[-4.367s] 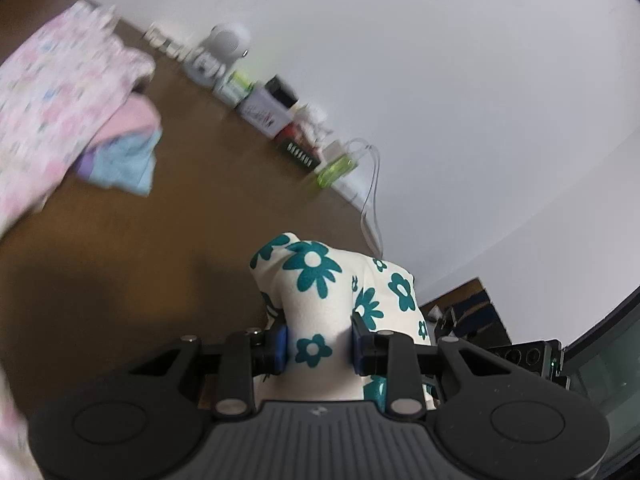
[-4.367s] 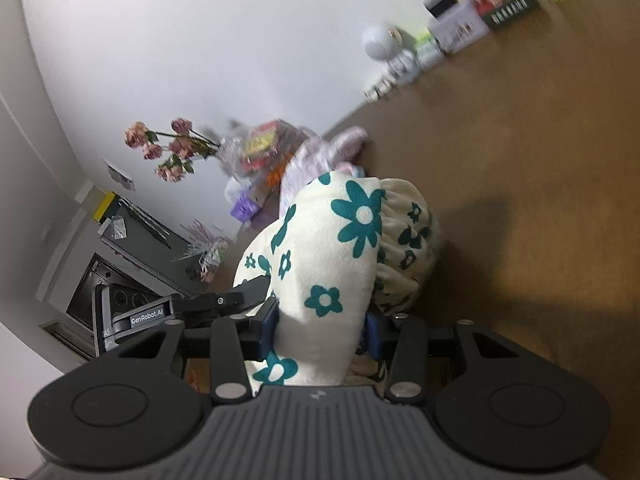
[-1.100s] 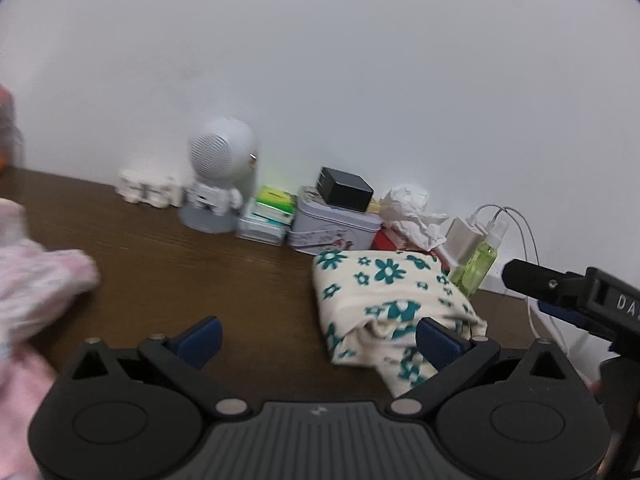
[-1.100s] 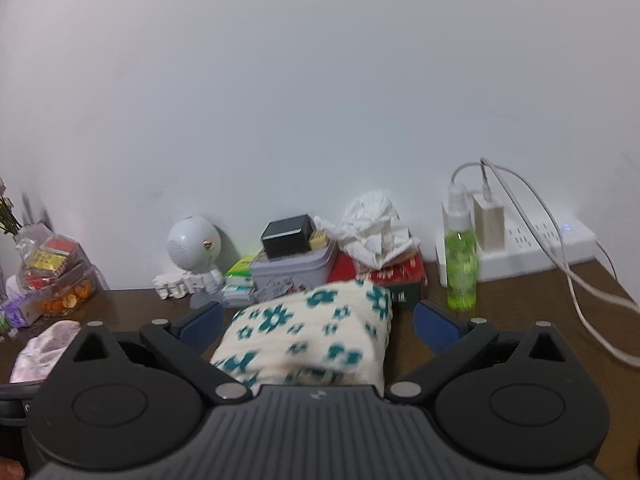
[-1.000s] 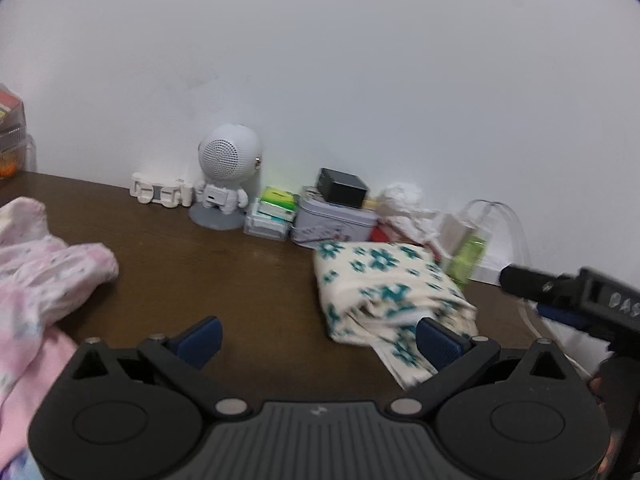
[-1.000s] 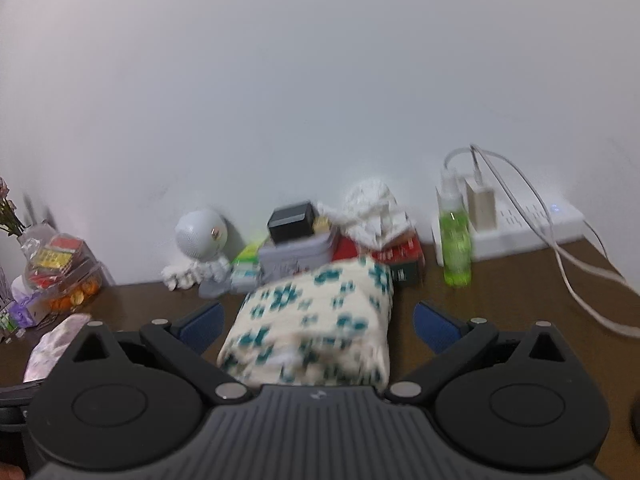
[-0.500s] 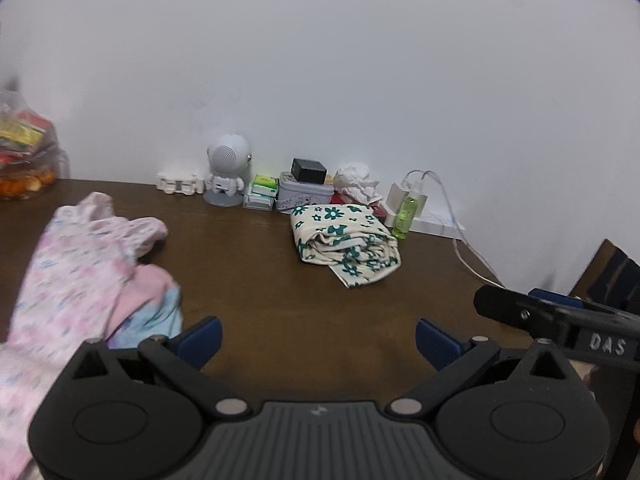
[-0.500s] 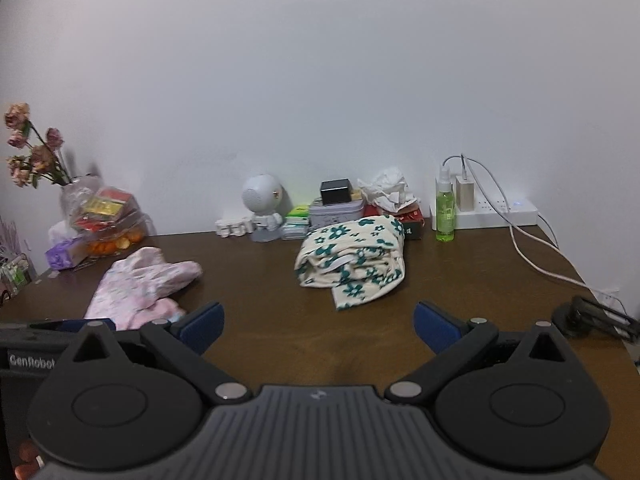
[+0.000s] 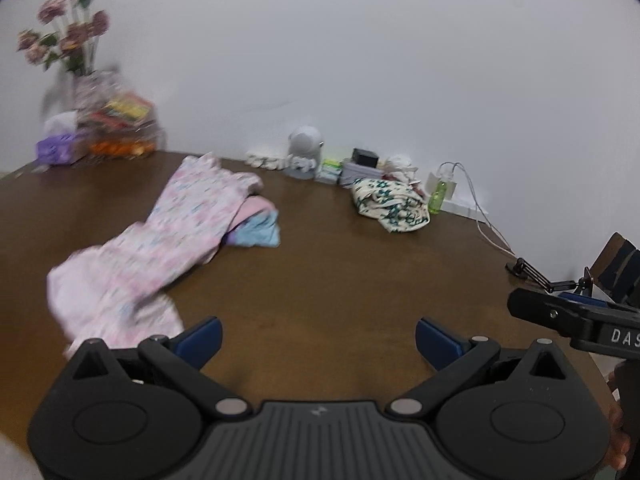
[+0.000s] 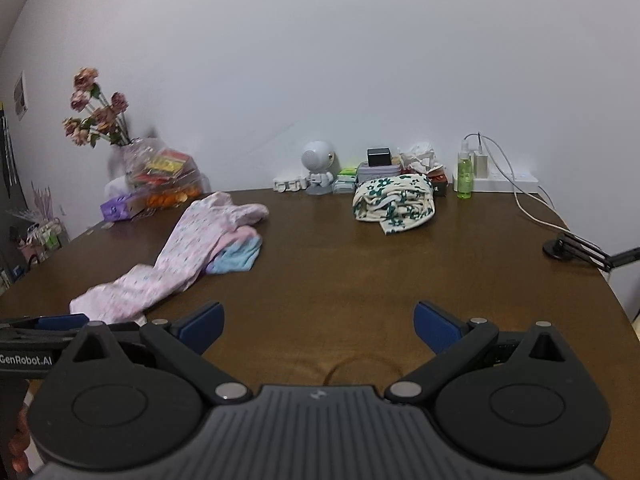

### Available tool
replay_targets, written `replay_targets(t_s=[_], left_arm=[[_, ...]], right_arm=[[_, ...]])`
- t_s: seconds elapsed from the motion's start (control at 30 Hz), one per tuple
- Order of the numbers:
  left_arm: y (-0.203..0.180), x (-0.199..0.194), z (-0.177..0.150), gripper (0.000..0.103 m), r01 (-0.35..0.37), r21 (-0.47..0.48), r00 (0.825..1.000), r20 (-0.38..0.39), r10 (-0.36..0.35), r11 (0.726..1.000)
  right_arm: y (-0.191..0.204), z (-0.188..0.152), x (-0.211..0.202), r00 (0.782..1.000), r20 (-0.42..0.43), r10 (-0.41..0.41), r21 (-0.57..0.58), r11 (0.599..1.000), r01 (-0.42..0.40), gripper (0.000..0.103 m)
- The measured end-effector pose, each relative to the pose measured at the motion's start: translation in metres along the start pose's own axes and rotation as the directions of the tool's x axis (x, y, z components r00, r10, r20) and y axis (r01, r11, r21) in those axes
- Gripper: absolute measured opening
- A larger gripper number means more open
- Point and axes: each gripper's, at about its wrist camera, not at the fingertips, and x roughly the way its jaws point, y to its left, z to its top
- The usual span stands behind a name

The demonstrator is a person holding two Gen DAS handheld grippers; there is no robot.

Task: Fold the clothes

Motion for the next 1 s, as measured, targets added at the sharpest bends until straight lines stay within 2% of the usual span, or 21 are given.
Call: replay_targets(t_s=[0.17, 0.4, 0.7, 0.8, 1.0], left_arm=[[0.006, -0.031, -0.022, 0.103, 0.017, -0.028, 1.000, 0.005, -0.017, 0.999], [0.002, -0.067, -0.049, 0.103, -0.011, -0.003, 0.998, 0.057, 0.011, 1.000], [-0.004, -0.089, -0.070, 0.103, 0.009, 0.013, 1.000, 0.001, -0.009, 1.000], [-0.009, -0.097, -0.077, 0.103, -0.011, 0.045, 1.000, 0.005, 0.011, 0.999], [-0.010, -0.097, -0.076, 0.103, -0.013, 0.051, 1.000, 0.009, 0.013, 0.999]], right_arm=[[0.019, -0.023, -0.031, 1.000, 0.002, -0.010, -0.025, 1.000, 0.010, 0.103], [0.041, -0.049, -0.062, 1.000, 0.016, -0.010, -0.049, 0.999, 0.011, 0.103], [0.057, -0.074, -0.094, 0.998, 0.047, -0.031, -0.052, 0.998, 0.034, 0.103], [0.060, -0.080, -0.104, 0.997, 0.056, -0.044, -0.048, 0.998, 0.047, 0.103], [0.054, -0.088, -0.115, 0.997, 0.054, -0.058, -0.033, 0.998, 0.060, 0.103]])
